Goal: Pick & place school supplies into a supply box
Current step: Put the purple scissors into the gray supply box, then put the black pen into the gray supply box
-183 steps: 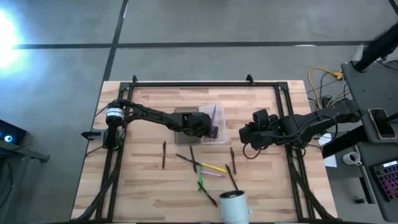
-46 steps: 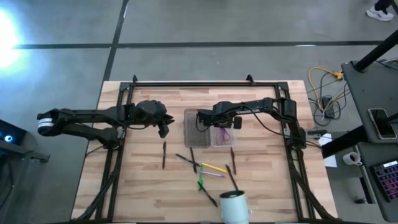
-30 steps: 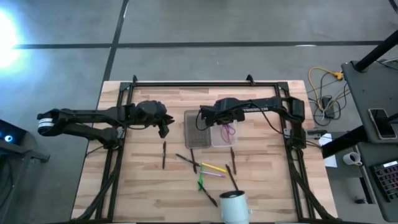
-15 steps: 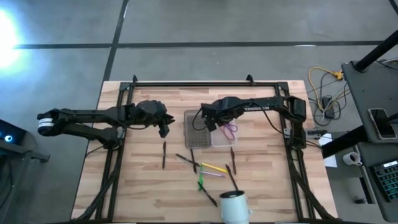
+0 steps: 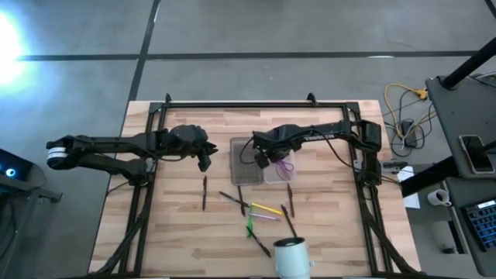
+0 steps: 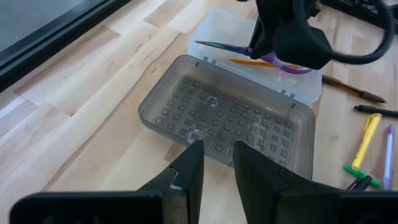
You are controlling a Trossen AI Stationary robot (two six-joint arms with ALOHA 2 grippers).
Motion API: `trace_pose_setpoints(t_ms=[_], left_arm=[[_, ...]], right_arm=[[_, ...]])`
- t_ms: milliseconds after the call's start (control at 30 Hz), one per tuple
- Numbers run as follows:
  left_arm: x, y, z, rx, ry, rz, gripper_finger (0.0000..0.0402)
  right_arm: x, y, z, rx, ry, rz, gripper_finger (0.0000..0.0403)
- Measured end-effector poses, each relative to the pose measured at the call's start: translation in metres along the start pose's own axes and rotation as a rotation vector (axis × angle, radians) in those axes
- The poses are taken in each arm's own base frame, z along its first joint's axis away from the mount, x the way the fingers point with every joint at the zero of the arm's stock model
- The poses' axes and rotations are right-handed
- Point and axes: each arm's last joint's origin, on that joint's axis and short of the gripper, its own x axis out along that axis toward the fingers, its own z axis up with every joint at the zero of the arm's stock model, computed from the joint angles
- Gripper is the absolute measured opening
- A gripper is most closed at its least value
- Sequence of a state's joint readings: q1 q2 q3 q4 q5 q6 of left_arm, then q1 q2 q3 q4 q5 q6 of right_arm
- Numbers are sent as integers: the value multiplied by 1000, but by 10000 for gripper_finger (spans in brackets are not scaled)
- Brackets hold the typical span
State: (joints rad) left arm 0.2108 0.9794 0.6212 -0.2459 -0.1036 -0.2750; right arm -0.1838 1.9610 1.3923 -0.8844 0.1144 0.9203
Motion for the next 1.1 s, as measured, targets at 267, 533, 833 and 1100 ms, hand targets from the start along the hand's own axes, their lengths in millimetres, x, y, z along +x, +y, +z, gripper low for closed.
trace_pose_setpoints(t_ms=[267, 533, 833, 1100], left_arm=[[0, 0, 0, 0, 0, 0, 71], [0, 0, 0, 0, 0, 0, 71], [0, 0, 0, -23, -2, 0, 71], [0, 1, -2, -83, 19, 6, 71]], right_arm=[[7, -4, -5, -13, 46, 0, 70], [5, -4, -5, -17, 44, 2, 102], [-19, -4, -2, -42, -14, 48, 137], [-75, -20, -6, -104, -155, 107, 163]])
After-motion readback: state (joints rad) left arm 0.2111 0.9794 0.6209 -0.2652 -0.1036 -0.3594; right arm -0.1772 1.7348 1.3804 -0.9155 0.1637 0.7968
